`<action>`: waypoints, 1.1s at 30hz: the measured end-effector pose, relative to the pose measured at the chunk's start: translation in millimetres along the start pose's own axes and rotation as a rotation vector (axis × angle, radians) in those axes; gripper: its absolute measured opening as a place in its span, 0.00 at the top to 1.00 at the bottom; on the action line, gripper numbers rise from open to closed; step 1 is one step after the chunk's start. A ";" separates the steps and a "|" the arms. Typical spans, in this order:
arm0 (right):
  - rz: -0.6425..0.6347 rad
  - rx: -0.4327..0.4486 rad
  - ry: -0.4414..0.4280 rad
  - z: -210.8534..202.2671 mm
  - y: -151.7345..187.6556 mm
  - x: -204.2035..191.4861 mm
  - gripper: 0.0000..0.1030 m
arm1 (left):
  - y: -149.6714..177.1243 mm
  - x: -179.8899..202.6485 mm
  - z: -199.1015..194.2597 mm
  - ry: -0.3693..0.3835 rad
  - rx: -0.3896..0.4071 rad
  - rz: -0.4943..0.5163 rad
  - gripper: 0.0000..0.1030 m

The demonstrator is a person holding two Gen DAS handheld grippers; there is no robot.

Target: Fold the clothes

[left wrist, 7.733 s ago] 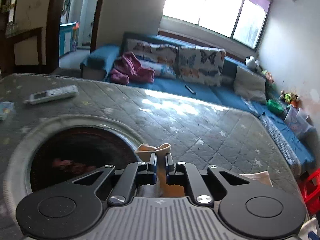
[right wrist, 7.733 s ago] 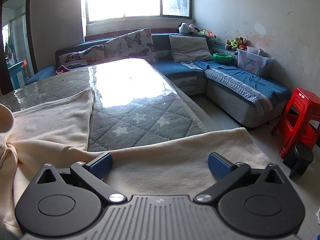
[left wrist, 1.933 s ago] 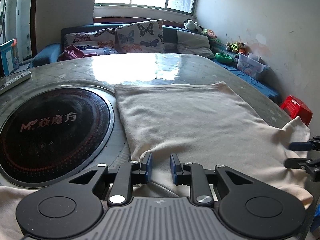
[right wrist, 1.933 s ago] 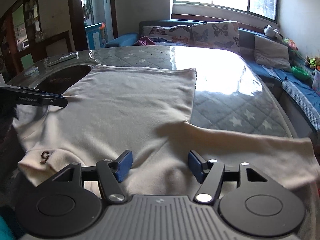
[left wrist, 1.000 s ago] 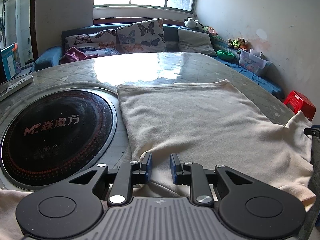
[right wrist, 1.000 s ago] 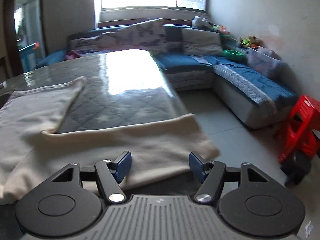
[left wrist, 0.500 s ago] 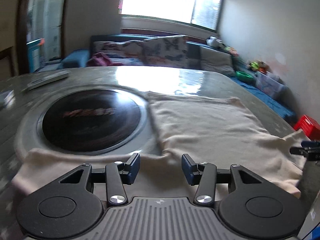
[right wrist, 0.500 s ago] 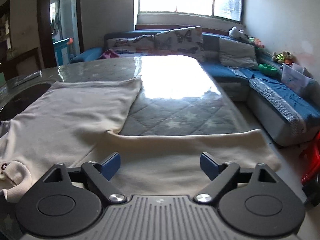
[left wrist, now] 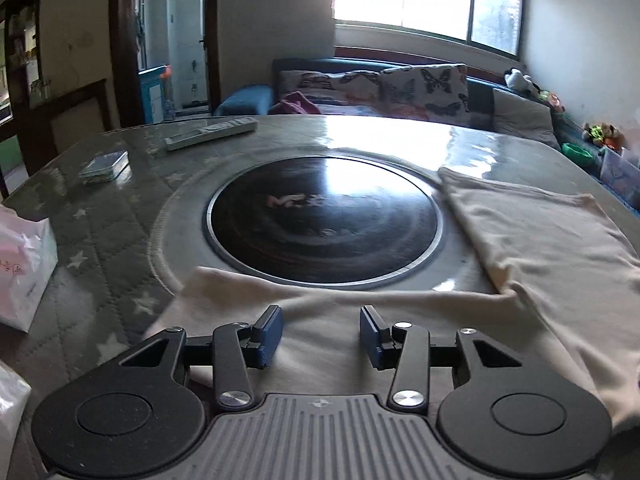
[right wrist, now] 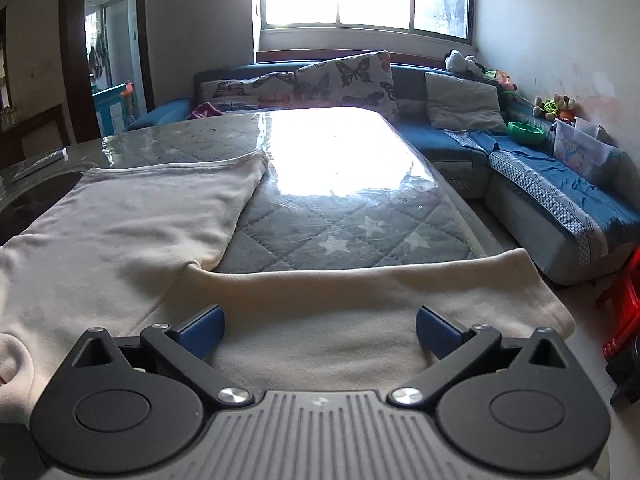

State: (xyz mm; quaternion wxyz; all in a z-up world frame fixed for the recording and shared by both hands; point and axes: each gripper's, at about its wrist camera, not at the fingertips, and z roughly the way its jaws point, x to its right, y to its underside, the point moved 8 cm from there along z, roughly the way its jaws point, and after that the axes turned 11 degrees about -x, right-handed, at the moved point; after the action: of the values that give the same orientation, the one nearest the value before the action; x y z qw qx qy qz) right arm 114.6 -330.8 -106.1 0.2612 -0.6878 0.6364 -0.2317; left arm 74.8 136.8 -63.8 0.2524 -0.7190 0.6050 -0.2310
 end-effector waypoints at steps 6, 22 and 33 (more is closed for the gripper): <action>-0.006 0.002 -0.002 1.7 0.2 -0.4 0.00 | -6.9 -13.9 2.8 -0.018 -0.005 -0.049 0.54; -0.010 0.004 -0.003 1.4 0.7 0.3 0.00 | -8.4 -28.8 -4.7 -0.053 0.012 -0.087 0.54; -0.013 0.004 0.000 1.5 1.2 -0.2 0.00 | 24.9 79.3 -47.4 0.214 -0.010 0.135 0.53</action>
State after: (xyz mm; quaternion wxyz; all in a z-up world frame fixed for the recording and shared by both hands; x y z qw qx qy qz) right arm 114.6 -330.6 -108.1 0.2609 -0.6914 0.6316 -0.2346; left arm 38.6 51.1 -41.4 0.1978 -0.6489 0.6768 -0.2860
